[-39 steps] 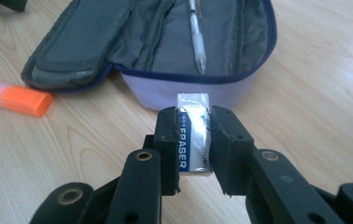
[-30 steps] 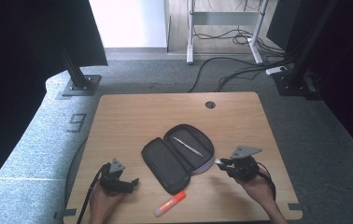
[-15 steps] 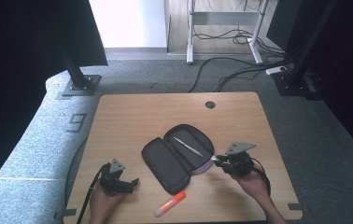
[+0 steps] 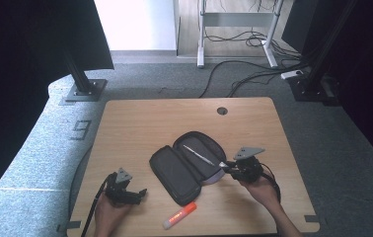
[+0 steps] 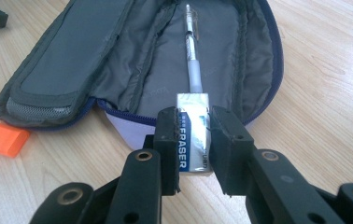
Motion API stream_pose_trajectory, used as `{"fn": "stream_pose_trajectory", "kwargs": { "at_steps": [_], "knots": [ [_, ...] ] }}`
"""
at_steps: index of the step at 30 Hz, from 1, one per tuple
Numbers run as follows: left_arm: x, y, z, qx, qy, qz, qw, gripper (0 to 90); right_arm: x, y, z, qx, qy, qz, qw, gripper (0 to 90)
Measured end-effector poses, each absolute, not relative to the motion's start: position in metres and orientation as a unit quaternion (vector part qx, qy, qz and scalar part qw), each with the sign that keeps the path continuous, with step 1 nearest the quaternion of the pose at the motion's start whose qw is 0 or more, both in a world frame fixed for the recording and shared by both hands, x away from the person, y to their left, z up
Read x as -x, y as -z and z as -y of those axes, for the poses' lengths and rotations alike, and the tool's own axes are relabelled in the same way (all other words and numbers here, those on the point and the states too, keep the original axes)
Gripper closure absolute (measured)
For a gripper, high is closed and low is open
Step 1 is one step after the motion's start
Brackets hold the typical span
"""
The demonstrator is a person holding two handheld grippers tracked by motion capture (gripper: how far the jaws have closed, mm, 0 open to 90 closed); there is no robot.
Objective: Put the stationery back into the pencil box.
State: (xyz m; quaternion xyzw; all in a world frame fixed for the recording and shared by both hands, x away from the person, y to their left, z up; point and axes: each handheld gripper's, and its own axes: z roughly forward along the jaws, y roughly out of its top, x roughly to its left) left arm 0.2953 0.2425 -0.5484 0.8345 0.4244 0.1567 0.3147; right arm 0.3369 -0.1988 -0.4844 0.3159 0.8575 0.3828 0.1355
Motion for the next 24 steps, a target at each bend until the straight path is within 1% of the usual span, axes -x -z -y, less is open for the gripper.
{"fn": "stream_pose_trajectory", "kwargs": {
  "at_steps": [24],
  "knots": [
    [-0.295, 0.548, -0.242, -0.834, -0.157, -0.424, 0.315, 0.1, -0.36, 0.491, 0.172, -0.313, -0.381, -0.86, 0.132, 71.6]
  ]
}}
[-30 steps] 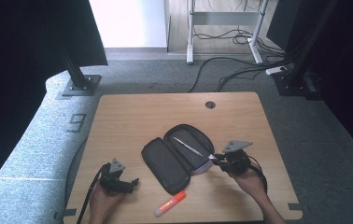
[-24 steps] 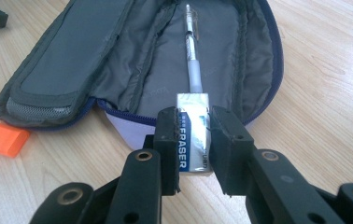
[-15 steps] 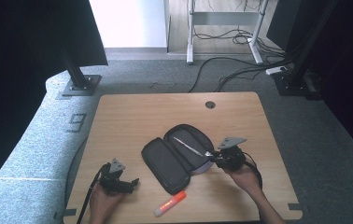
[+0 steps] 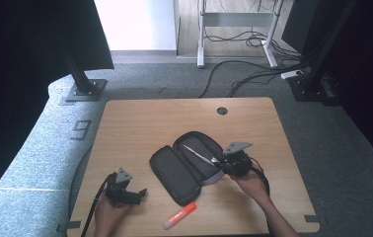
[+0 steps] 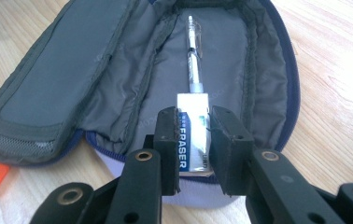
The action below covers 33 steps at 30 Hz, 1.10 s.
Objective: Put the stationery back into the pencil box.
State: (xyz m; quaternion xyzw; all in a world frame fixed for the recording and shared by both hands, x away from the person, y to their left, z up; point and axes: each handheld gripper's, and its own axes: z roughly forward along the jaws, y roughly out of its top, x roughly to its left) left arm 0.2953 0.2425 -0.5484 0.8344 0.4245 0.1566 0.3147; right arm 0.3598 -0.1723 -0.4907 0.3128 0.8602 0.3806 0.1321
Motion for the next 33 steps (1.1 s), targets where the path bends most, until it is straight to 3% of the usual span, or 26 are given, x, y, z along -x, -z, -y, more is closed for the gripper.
{"fn": "stream_pose_trajectory", "kwargs": {
  "at_steps": [33],
  "knots": [
    [-0.295, 0.548, -0.242, -0.834, -0.157, -0.425, 0.315, 0.1, -0.381, 0.514, 0.135, -0.298, -0.363, -0.874, 0.125, 71.5]
  ]
}}
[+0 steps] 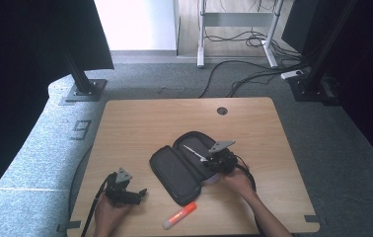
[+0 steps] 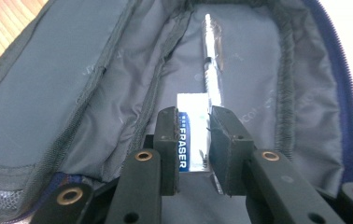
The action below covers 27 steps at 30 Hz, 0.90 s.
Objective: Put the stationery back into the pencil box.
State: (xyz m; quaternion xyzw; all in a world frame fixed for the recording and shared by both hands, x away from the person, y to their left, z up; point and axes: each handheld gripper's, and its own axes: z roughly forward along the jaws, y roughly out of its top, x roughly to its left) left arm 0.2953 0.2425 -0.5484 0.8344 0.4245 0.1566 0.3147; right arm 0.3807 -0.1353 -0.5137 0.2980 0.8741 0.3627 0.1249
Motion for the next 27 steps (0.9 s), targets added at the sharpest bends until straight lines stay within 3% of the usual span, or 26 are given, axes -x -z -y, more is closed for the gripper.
{"fn": "stream_pose_trajectory", "kwargs": {
  "at_steps": [13, 16, 27],
  "knots": [
    [-0.295, 0.548, -0.242, -0.834, -0.157, -0.425, 0.315, 0.1, -0.383, 0.532, 0.127, -0.294, -0.35, -0.883, 0.11, 70.9],
    [-0.295, 0.548, -0.242, -0.834, -0.157, -0.425, 0.315, 0.1, -0.383, 0.532, 0.126, -0.293, -0.353, -0.882, 0.107, 62.3],
    [-0.295, 0.548, -0.242, -0.834, -0.157, -0.425, 0.315, 0.1, -0.38, 0.522, 0.125, -0.286, -0.361, -0.88, 0.116, 57.7]
  ]
}}
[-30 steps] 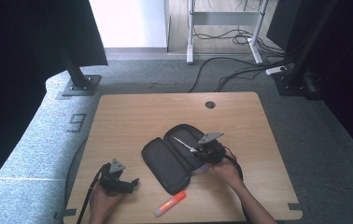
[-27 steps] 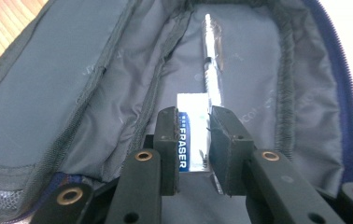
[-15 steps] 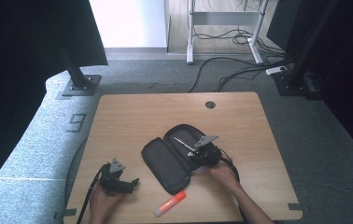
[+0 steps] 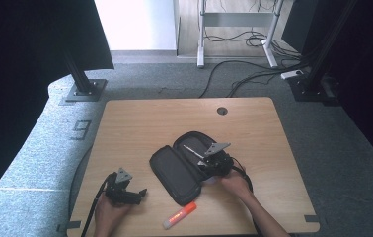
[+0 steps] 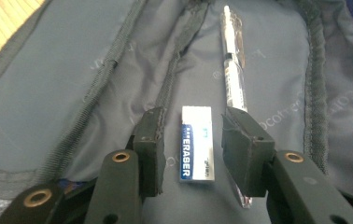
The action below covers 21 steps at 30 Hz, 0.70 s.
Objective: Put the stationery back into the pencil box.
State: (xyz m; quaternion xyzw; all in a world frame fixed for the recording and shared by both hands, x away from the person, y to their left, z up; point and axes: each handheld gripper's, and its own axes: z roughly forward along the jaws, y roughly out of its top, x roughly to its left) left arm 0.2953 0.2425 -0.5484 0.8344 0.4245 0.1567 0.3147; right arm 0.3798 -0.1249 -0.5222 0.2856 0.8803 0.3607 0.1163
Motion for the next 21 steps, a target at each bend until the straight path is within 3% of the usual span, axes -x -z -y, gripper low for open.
{"fn": "stream_pose_trajectory", "kwargs": {
  "at_steps": [13, 21],
  "knots": [
    [-0.295, 0.548, -0.242, -0.834, -0.157, -0.425, 0.315, 0.1, -0.372, 0.511, 0.124, -0.269, -0.359, -0.886, 0.119, 42.8],
    [-0.295, 0.548, -0.242, -0.834, -0.157, -0.425, 0.315, 0.1, -0.369, 0.509, 0.131, -0.275, -0.361, -0.883, 0.122, 38.2]
  ]
}}
